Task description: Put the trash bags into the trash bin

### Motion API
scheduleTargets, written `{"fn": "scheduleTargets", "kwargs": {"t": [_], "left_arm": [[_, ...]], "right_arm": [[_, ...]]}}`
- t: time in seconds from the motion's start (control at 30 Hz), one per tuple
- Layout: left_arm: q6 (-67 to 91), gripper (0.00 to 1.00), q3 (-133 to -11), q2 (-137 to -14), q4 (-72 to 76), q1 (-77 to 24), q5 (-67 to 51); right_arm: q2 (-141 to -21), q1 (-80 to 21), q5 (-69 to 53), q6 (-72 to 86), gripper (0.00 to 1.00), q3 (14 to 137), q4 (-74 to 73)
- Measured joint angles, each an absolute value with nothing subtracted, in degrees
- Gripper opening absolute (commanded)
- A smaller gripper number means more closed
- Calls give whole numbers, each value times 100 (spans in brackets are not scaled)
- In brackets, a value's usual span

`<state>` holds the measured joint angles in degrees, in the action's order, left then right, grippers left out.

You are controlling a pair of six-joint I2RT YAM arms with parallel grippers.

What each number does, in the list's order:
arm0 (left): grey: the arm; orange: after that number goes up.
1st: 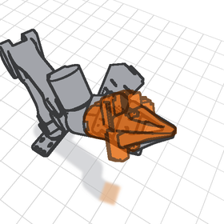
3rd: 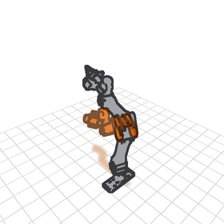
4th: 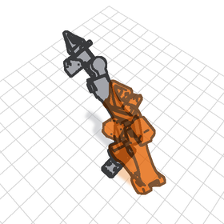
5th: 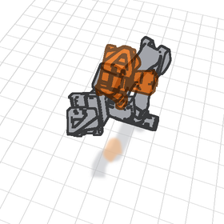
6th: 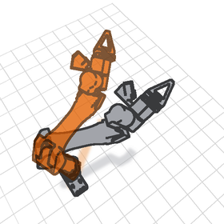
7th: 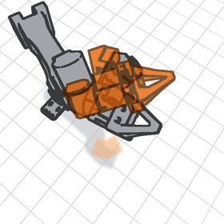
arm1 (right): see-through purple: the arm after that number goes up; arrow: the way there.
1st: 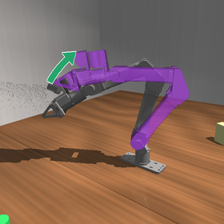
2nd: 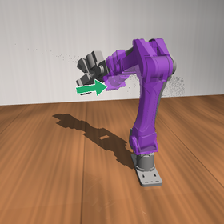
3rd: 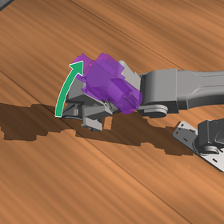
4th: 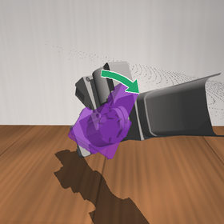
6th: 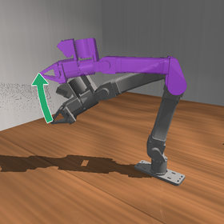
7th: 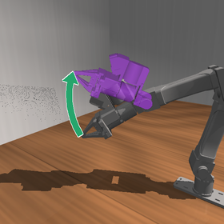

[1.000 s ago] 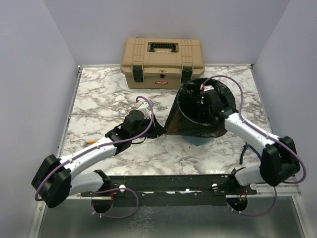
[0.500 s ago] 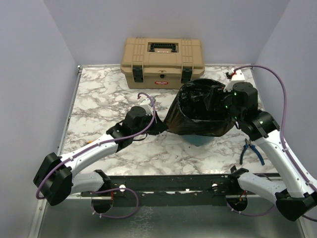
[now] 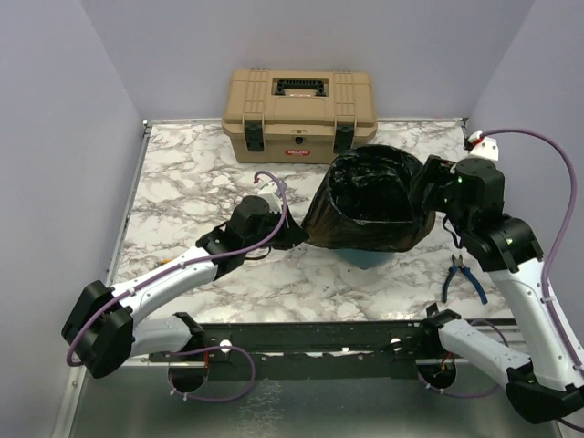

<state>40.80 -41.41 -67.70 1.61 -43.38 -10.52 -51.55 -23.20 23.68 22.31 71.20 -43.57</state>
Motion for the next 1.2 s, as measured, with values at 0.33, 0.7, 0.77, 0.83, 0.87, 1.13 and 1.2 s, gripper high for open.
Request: {"fn": "scheduleTargets", "kwargs": {"t": [0.33, 0.7, 0.77, 0.83, 0.87, 1.13, 1.2], "left_arm": [[4005, 37, -4145, -6810, 80, -4338, -1055], [3944, 71, -4143, -6396, -342, -4338, -803], [3905, 75, -4143, -6154, -493, -4338, -620], [3837, 79, -4145, -5878, -707, -4338, -353], [3813, 81, -4152, -5765, -810, -4338, -220], [3511, 90, -5124, -5264, -1605, -4331, 705], [3417, 90, -5513, -5293, -1697, -4324, 847]], "right_arm": [[-5400, -110, 333, 2298, 56, 6879, -4309], [-5540, 613, -1411, 2294, 26, 6418, -3913], [-5690, 613, -1647, 2239, 26, 6399, -3817], [-5776, 613, -1927, 2182, 23, 6257, -3645], [-5806, 615, -2049, 2167, 20, 6211, -3594], [-6163, 646, -3208, 2008, 19, 6114, -3015], [-6208, 642, -3367, 2010, 23, 6084, -2934]]}}
